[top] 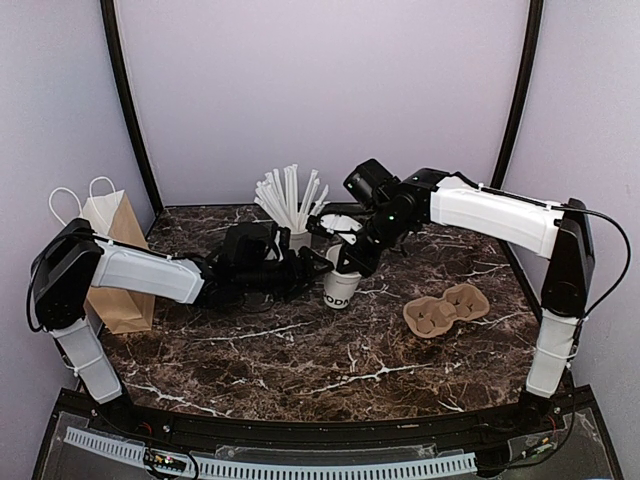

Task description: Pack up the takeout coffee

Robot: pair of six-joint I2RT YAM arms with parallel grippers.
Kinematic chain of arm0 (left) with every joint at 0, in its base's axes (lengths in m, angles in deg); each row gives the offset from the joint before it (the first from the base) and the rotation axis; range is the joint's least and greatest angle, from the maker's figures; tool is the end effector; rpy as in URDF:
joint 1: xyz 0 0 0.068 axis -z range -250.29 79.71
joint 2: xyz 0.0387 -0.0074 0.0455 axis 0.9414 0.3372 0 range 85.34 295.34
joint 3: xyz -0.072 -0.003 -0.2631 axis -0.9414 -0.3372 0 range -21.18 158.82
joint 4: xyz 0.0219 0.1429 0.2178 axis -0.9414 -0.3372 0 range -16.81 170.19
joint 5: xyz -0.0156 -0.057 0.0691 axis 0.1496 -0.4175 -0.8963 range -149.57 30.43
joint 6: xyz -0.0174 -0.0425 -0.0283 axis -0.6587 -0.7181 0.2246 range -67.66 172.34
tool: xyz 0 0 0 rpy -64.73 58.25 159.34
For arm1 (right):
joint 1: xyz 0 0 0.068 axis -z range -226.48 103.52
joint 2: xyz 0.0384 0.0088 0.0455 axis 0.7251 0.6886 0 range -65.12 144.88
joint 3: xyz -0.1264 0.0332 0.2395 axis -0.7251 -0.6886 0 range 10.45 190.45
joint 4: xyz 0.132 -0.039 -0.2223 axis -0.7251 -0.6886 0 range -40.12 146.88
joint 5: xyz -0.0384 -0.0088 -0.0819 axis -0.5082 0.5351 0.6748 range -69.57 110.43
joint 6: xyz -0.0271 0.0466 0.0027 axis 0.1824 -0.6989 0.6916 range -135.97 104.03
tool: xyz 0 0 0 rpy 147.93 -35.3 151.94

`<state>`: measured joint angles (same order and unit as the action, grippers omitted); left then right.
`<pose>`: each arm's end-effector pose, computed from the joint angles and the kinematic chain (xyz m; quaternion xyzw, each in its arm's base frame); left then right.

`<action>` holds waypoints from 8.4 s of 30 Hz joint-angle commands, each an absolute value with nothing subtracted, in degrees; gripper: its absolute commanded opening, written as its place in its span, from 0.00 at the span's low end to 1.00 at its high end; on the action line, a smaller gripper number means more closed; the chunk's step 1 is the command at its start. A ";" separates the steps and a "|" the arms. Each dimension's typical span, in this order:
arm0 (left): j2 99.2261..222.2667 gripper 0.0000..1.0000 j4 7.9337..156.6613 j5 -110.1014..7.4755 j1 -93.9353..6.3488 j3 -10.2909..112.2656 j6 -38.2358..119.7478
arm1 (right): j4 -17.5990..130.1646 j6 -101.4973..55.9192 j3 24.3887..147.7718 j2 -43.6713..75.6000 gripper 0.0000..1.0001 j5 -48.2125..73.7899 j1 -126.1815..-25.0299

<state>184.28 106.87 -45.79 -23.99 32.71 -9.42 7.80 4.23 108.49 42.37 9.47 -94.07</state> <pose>0.2562 -0.2803 0.2090 -0.0387 0.8072 -0.5273 0.2625 0.2699 0.3057 0.2913 -0.5558 0.7808 0.1532 0.2406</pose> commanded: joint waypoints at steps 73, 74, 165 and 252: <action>192.35 0.71 104.42 -46.30 -24.07 35.13 -11.92 | 0.36 10.78 119.06 33.24 0.00 -3.63 -94.90; 192.28 0.70 104.38 -46.30 -24.07 35.06 -11.83 | 0.72 10.73 118.47 33.11 0.00 -3.10 -94.91; 211.24 0.50 12.30 -50.59 -15.60 104.64 31.91 | 34.68 -0.60 75.53 22.57 0.35 -11.38 -74.10; 197.48 0.00 33.06 -54.50 -15.19 89.23 27.37 | 33.52 -23.68 82.84 32.20 0.54 -28.26 -77.18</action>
<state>206.05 21.69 -54.47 -15.64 96.16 29.53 33.61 -15.70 79.13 29.08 -22.51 -76.78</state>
